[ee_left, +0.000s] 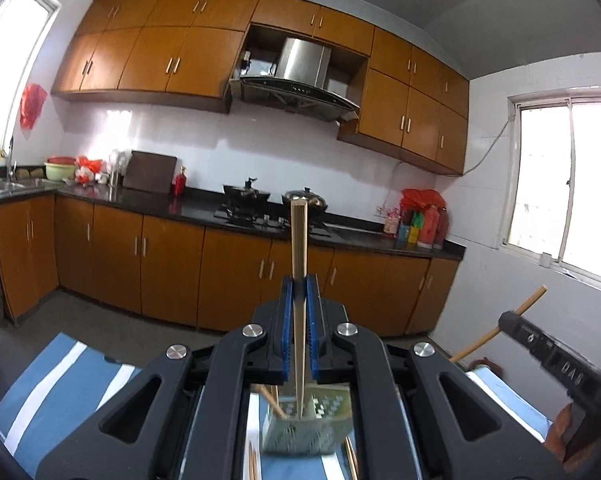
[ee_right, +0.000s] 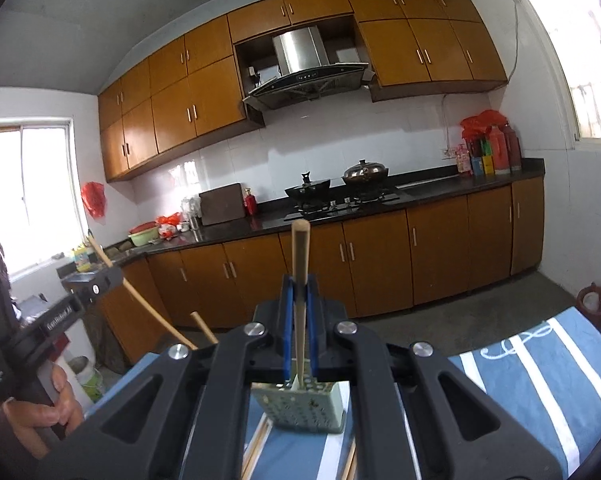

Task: Organize utensils
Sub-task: 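Lower the chopsticks into the green holder and open both grippers, then move both open grippers back down to the loose chopsticks on the cloth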

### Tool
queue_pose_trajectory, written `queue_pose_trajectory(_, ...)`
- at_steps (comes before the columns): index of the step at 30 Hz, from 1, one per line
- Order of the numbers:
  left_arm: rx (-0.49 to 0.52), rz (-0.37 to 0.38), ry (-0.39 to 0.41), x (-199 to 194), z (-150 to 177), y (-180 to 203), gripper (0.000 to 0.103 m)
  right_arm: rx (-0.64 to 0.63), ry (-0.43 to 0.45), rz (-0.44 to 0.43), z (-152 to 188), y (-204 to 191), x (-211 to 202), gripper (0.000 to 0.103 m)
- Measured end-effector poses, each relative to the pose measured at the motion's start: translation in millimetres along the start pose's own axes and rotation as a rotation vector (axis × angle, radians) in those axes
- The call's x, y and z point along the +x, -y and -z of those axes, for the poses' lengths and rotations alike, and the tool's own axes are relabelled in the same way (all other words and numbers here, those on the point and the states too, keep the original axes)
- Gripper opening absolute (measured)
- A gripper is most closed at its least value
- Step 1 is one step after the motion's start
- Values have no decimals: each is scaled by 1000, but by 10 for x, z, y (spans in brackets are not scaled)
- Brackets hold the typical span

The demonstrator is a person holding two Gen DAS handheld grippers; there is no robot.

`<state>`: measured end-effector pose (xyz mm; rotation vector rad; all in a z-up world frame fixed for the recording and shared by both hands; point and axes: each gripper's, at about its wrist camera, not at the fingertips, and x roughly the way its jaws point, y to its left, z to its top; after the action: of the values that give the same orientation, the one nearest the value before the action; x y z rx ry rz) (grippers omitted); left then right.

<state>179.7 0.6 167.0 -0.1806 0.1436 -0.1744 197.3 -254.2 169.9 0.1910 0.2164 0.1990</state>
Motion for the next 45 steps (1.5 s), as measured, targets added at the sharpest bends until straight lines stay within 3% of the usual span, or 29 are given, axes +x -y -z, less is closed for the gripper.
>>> queue_pose_trajectory(10,31,-24,-61,490,336,71,7,-11,-98,27,219,74,622,7)
queue_pose_trajectory(20,40,-6,-128,614,466,99,7,-8,-137,23,324,61,751,8)
queue_pose_trajectory(21,40,-7,-130,628,450,103,7,-5,-136,24,330,68,747,11)
queue_pose_trajectory(24,41,-3,-132,616,423,97,16,1,-127,22,322,66,713,35)
queue_pose_trajectory(26,40,-11,-122,591,403,101,39,-3,-121,21,310,40,684,35)
queue_pose_trajectory(37,30,-24,-96,323,277,59,41,4,-78,39,276,128,358,35)
queue_pose_trajectory(45,34,-57,-141,-151,403,-155,42,1,-118,128,665,384,-115,35)
